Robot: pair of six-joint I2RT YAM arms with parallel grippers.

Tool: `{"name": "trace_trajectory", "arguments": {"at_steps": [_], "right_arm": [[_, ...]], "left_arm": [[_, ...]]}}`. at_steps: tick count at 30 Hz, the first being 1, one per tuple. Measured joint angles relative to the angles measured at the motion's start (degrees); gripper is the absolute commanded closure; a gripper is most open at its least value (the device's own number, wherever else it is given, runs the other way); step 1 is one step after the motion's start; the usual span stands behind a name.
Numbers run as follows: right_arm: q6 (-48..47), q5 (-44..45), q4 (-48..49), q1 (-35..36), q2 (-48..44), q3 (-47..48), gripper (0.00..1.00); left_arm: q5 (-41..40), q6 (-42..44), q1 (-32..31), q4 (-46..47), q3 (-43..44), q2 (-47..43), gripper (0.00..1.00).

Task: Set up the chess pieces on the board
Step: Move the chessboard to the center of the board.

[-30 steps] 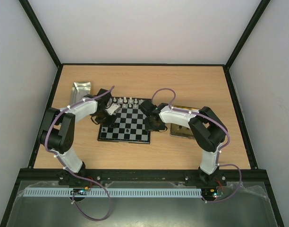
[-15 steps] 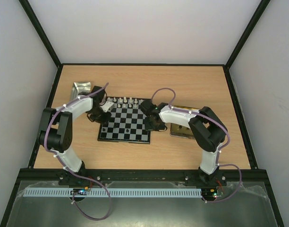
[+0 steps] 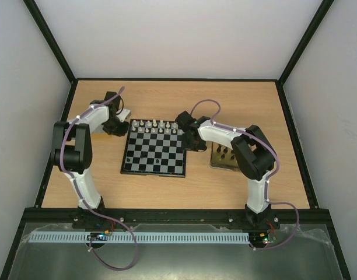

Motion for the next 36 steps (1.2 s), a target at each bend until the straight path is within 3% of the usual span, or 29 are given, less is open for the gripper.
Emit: {"name": "trace_trajectory", "arguments": {"at_steps": [10, 19, 36], "right_arm": [[-2.58, 1.11, -0.59, -4.92, 5.57, 7.67, 0.98], [-3.26, 1.31, -1.46, -5.86, 7.21, 10.01, 0.98], [-4.31, 1.33, -2.16, -6.99, 7.21, 10.62, 0.98]], "left_arm": [[-1.92, -1.27, 2.36, 2.29, 17.79, 17.46, 0.98], [3.28, -4.26, 4.26, 1.86, 33.24, 27.52, 0.98], [15.26, -5.42, 5.16, 5.33, 20.92, 21.27, 0.98]]}}
